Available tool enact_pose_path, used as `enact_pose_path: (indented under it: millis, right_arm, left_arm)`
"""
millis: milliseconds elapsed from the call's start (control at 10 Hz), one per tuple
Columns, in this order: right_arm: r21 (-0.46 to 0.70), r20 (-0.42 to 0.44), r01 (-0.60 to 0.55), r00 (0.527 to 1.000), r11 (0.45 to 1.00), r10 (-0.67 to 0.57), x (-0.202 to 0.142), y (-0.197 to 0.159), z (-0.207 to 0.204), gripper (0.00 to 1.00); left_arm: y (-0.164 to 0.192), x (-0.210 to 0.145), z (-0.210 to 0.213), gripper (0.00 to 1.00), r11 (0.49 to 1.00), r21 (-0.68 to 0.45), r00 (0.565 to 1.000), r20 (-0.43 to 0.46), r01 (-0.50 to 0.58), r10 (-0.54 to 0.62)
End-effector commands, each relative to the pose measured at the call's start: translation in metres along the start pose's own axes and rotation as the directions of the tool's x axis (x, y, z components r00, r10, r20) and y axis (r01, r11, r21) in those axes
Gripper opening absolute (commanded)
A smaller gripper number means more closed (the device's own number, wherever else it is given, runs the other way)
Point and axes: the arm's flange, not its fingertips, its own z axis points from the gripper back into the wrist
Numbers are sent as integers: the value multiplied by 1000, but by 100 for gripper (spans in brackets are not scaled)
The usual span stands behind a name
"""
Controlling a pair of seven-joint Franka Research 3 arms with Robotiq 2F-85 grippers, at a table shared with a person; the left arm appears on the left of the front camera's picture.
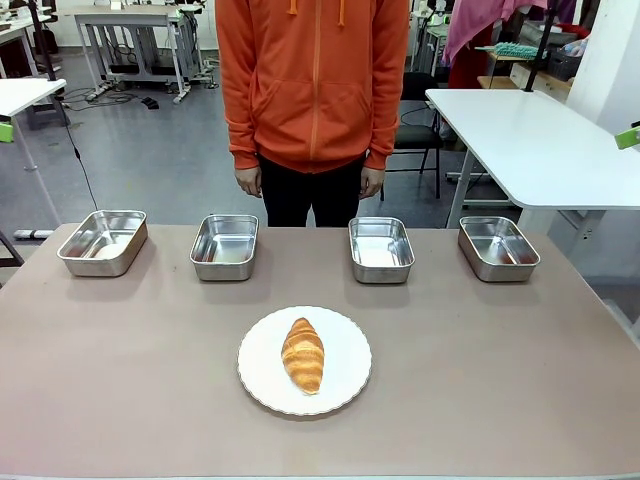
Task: Place the bread in the container.
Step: Place the Butter Roll into the Airtight Container indicated by the human.
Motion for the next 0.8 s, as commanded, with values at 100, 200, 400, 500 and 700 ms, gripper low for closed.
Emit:
enact_pose_path:
  millis: [100,200,400,500,700]
  right_arm:
    - [9,23,-2,1000,1000,2,1,0,-1,100]
    - [9,23,-2,1000,1000,2,1,0,-1,100]
    - [9,23,-2,1000,1000,2,1,0,-1,100]
    - [9,23,-2,1000,1000,2,1,0,-1,100]
    - [9,23,-2,1000,1000,2,1,0,-1,100]
  left_arm:
    - [-1,0,0,100,1000,-4,1000,4,9,-9]
    - [-1,0,0,100,1000,-4,1000,4,9,-9]
    - [-1,0,0,100,1000,-4,1000,4,9,-9]
    - [-1,0,0,100,1000,-4,1000,4,9,-9]
    - [-1,0,0,100,1000,-4,1000,4,9,-9]
